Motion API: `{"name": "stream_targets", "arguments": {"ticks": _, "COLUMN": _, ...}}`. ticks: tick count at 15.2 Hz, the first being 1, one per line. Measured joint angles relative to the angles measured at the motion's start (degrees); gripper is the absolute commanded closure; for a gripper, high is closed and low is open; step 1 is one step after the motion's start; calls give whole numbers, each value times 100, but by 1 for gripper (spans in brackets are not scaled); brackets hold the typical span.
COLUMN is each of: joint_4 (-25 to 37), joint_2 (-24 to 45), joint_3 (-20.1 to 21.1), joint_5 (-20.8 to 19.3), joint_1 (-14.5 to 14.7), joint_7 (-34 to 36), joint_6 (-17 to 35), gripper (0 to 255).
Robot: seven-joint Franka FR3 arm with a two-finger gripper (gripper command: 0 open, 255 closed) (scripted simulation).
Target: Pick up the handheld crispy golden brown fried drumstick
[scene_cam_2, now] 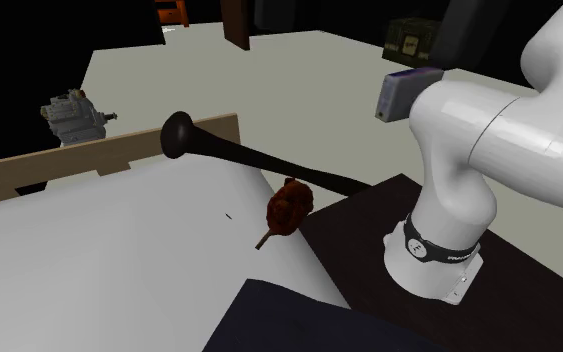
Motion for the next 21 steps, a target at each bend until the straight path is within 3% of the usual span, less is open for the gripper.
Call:
{"name": "stream_targets", "arguments": {"ticks": 4, "joint_4": -327, "joint_2": -77, "joint_3": -51, "joint_5": -121, "joint_1": -16, "joint_7": -152, "joint_6": 109, "gripper": 0}}
{"name": "stream_targets", "arguments": {"ticks": 10, "joint_4": -1359, "joint_2": -285, "joint_3": -285, "joint_5": -548, "joint_1": -125, "joint_7": -648, "joint_6": 555, "gripper": 0}}
{"name": "stream_targets", "arguments": {"ticks": 21, "joint_4": -2853, "joint_2": -158, "joint_3": -858, "joint_5": -1662, "joint_1": -614, "joint_7": -1538, "joint_6": 1602, "gripper": 0}}
